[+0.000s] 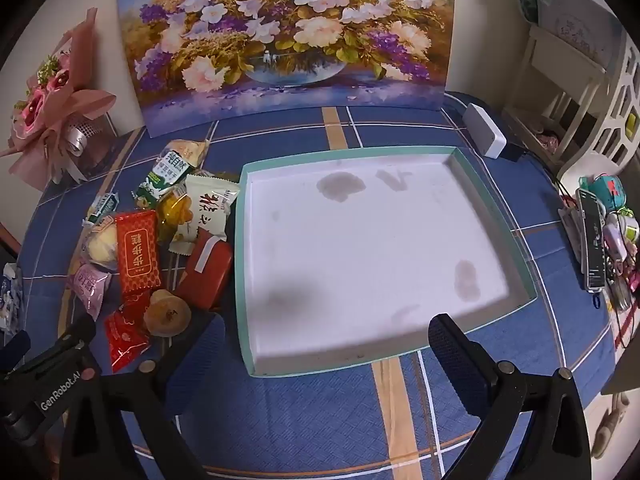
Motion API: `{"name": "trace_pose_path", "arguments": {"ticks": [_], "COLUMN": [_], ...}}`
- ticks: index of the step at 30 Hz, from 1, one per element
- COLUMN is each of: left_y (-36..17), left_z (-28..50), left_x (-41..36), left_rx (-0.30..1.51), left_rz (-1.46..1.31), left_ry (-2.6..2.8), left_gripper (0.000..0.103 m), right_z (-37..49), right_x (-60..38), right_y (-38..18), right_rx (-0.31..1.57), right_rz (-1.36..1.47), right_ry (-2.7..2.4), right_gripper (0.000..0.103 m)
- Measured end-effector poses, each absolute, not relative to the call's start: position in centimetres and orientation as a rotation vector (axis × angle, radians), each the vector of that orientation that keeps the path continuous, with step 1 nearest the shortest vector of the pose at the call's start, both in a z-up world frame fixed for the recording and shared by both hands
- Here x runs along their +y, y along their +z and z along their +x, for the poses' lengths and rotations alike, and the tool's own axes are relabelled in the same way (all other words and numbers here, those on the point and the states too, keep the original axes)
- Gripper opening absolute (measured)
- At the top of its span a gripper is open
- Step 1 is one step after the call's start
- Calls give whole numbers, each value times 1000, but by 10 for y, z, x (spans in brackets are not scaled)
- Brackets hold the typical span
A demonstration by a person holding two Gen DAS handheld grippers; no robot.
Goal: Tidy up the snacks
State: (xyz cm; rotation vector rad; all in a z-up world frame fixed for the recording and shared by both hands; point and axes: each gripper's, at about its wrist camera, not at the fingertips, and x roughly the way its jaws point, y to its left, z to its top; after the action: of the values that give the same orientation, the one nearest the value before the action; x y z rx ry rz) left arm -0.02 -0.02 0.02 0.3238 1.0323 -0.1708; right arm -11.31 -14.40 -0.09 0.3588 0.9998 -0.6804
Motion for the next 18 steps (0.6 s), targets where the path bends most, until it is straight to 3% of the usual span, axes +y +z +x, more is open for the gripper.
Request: {"name": "trace_pose_path", "arguments": {"ticks": [18], "left_y": [-3], "left_z": [1], "left_x": [-1], "left_rx": [1061], "left_rz": [312], "left_ry": [-160], "left_gripper": [103], "right_z": [-111], "right_x": [-144], "right_y": [-3], "right_rx": [1016], "right_rz": [348], "right_ry": [-689], "right_gripper": [103]}}
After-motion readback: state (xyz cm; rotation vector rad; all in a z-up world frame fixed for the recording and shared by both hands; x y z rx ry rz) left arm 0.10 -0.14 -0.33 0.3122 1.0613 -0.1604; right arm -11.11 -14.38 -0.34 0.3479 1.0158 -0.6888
